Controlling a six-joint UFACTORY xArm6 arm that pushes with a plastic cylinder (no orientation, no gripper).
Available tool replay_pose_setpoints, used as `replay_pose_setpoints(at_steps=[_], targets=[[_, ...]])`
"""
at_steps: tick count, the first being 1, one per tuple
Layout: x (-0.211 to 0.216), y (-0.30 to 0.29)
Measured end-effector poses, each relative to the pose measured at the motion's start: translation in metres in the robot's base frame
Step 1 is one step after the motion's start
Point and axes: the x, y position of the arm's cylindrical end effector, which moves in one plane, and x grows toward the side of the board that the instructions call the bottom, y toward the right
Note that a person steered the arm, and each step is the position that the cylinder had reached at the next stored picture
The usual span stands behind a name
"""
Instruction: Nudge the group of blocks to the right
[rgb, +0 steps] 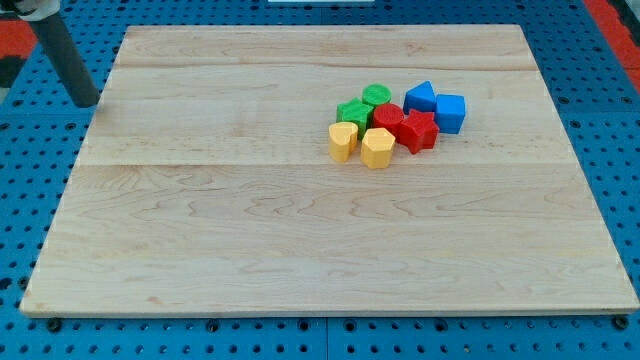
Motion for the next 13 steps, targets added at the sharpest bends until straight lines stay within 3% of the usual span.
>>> replay_pose_setpoints(at_steps=[5,7,9,10,11,13], targets=[[0.000,-0.002],[0.000,0.083],[0.051,0.150],[0.042,0.155],[0.032,0.193],[0.050,0.298]])
